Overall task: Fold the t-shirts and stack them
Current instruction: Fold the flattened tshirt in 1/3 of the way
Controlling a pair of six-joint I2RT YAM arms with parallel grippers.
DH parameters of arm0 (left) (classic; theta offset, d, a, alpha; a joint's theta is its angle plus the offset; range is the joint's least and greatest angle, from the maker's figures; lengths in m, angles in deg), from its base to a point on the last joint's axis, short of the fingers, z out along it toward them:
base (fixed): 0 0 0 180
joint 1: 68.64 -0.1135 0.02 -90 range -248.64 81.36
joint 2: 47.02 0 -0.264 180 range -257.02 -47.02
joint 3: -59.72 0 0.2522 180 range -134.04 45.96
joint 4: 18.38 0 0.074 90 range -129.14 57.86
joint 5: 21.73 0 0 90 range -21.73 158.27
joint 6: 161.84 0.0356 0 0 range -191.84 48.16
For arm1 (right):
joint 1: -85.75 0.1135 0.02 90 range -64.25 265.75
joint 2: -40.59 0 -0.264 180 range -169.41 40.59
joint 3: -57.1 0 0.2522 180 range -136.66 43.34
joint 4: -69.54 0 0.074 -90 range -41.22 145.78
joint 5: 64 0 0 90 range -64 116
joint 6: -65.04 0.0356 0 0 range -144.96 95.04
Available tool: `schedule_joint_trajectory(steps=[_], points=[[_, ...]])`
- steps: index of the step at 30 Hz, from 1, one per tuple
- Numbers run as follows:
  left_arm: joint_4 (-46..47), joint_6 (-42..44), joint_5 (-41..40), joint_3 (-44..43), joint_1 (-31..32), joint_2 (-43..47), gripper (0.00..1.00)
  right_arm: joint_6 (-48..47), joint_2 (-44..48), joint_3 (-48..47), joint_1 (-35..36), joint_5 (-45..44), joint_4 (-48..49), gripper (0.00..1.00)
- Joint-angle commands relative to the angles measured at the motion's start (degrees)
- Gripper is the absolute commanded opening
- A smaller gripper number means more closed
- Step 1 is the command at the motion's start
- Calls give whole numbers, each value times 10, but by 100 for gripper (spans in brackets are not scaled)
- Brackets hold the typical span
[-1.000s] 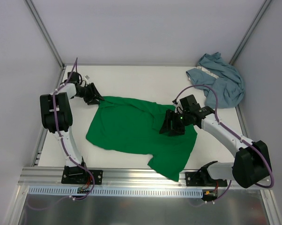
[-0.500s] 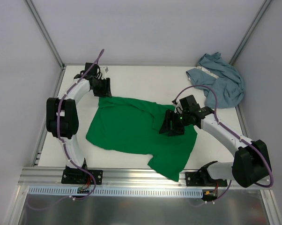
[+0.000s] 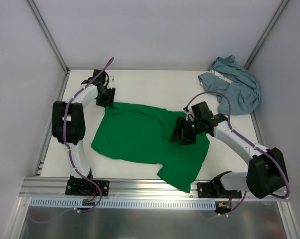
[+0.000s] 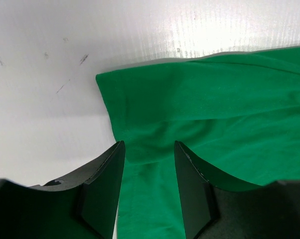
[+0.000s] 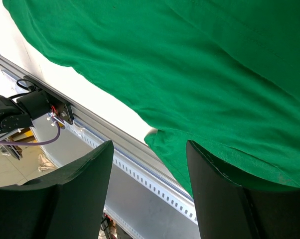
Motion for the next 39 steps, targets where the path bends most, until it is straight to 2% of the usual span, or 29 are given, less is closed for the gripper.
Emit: schedule_joint_trajectory(steps=[1, 35, 37, 38, 39], points=[[2, 9, -21, -1, 0, -5, 45, -9, -1, 5, -6, 11, 8, 64], [40, 11, -40, -29, 15, -63, 43, -30, -17, 0, -23, 21, -5, 64], [39, 12, -41, -31, 16, -67, 38, -31, -19, 1, -24, 22, -4, 64], [41, 13, -42, -31, 17, -67, 17, -32, -20, 0, -24, 22, -4, 64], [41, 13, -44, -31, 18, -66, 6, -31, -21, 1, -25, 22, -4, 64]])
